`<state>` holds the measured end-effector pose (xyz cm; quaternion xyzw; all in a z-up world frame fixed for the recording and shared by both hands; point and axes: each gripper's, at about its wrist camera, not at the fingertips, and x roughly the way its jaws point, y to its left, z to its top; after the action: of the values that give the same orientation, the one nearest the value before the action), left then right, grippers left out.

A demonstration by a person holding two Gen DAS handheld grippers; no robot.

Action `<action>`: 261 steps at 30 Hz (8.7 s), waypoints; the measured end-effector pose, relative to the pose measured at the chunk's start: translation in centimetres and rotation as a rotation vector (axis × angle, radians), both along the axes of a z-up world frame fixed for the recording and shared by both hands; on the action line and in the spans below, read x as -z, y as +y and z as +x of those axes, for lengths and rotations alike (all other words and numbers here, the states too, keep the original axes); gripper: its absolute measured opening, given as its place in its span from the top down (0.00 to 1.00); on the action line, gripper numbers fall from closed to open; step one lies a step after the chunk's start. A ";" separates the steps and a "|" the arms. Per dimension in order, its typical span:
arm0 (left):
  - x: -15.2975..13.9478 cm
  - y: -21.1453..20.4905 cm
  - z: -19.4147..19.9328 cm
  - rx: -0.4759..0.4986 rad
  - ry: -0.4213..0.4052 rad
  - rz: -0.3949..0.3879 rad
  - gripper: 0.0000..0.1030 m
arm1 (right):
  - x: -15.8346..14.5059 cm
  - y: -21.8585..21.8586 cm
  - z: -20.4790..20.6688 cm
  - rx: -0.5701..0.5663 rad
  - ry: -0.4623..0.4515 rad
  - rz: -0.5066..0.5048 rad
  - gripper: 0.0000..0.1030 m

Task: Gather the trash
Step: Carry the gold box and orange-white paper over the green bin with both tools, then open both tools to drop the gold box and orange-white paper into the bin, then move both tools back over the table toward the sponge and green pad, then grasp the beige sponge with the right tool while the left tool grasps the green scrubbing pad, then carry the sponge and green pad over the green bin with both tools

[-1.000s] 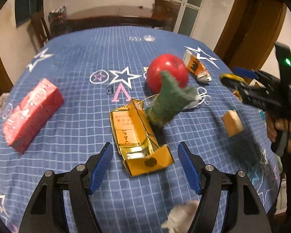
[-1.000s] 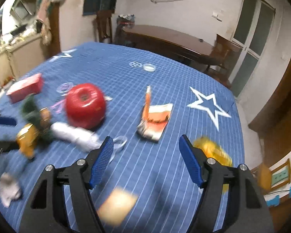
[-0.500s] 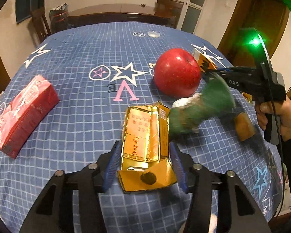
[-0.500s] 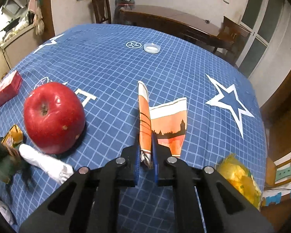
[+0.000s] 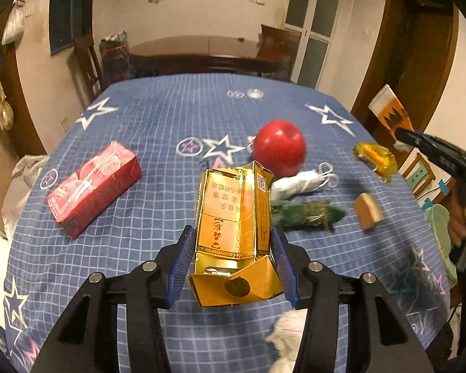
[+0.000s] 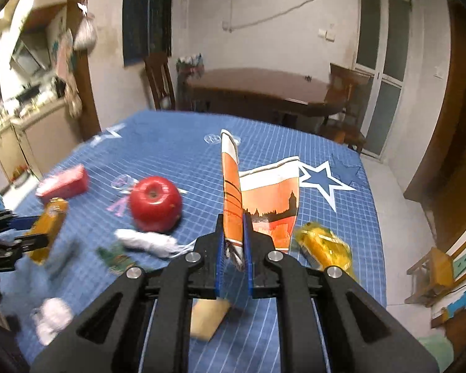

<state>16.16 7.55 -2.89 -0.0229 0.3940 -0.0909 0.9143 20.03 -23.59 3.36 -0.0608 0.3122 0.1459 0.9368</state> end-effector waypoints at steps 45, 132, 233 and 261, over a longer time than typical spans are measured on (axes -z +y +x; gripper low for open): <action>-2.8 -28.0 -4.1 0.304 -0.157 0.213 0.50 | -0.3 -16.9 -18.4 0.479 -0.065 0.152 0.91; 4.5 -51.8 -3.1 0.754 -0.040 0.237 0.32 | 5.5 -32.4 -20.7 0.754 0.180 0.217 0.63; 6.6 -9.7 7.0 0.798 -0.006 0.318 0.87 | 9.9 0.9 -3.1 0.167 0.223 0.138 0.72; -3.7 -9.5 5.4 0.581 -0.154 0.133 0.87 | 9.5 -2.7 -6.4 0.193 0.204 0.235 0.72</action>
<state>21.54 -1.99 0.81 0.1576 0.3185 -0.3240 0.8768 13.62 -26.34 -6.12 0.0944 0.3908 0.0961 0.9106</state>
